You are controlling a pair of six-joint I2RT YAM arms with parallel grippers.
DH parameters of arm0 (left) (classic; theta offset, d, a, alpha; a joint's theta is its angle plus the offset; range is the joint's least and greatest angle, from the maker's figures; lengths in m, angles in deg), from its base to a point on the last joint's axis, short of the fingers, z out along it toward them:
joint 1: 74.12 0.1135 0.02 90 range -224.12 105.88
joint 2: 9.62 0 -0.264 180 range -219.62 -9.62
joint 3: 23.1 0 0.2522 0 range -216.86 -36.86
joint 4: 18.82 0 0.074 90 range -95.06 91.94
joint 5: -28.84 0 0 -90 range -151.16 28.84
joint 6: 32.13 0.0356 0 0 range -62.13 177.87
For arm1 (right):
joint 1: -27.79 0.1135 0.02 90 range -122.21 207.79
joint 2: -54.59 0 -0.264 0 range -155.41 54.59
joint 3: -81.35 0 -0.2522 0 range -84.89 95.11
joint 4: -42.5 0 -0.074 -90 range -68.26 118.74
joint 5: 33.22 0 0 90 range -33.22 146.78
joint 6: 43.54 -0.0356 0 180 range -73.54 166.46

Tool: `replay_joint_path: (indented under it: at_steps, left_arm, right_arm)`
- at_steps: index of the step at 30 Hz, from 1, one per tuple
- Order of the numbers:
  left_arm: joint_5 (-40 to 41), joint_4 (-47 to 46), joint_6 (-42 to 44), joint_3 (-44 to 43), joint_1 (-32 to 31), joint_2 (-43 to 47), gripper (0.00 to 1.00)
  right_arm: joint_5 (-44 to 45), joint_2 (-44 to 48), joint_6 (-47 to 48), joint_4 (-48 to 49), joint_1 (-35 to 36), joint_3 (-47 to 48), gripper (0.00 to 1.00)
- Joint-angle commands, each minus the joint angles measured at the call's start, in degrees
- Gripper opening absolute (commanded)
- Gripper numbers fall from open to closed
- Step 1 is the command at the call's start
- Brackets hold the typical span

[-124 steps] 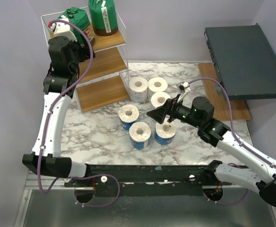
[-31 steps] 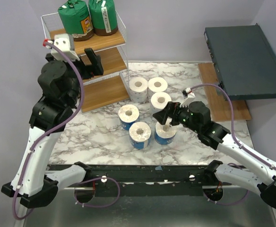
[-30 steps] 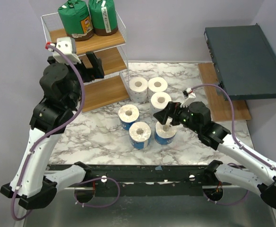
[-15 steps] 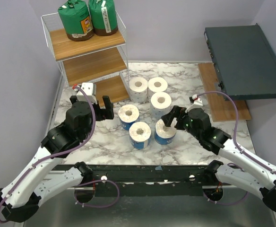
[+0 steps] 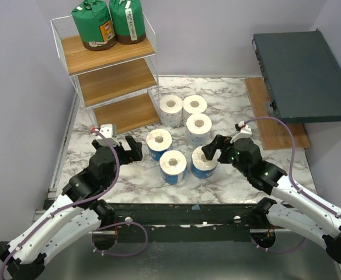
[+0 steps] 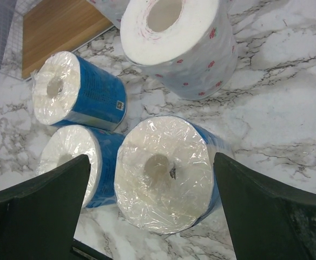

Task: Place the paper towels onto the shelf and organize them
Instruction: Pick up the paper towel from the center of the board.

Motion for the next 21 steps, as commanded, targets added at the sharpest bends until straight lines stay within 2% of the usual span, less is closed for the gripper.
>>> replay_joint_path:
  at_steps: [1,5,9,15,21]
  left_arm:
    - [4.2,1.2,-11.6,-1.9,-0.2,-2.1,0.99]
    - [2.4,4.8,-16.6,-1.8,-0.2,-1.7,0.99]
    - [-3.9,1.2,-14.7,2.6,-0.2,2.0,0.98]
    - [-8.8,0.2,-12.6,5.5,-0.2,5.5,0.96]
    - [-8.2,2.7,-13.9,5.8,-0.2,4.8,0.96]
  right_arm:
    - [0.3,-0.5,-0.8,2.3,0.0,-0.4,1.00]
    - [4.8,1.6,-2.9,3.4,0.0,-0.2,1.00]
    - [6.7,1.4,-0.4,2.4,-0.1,3.1,1.00]
    - [5.8,-9.2,0.2,-5.3,0.0,13.6,0.98]
    - [1.9,-15.8,-1.2,-4.0,-0.1,16.9,0.97]
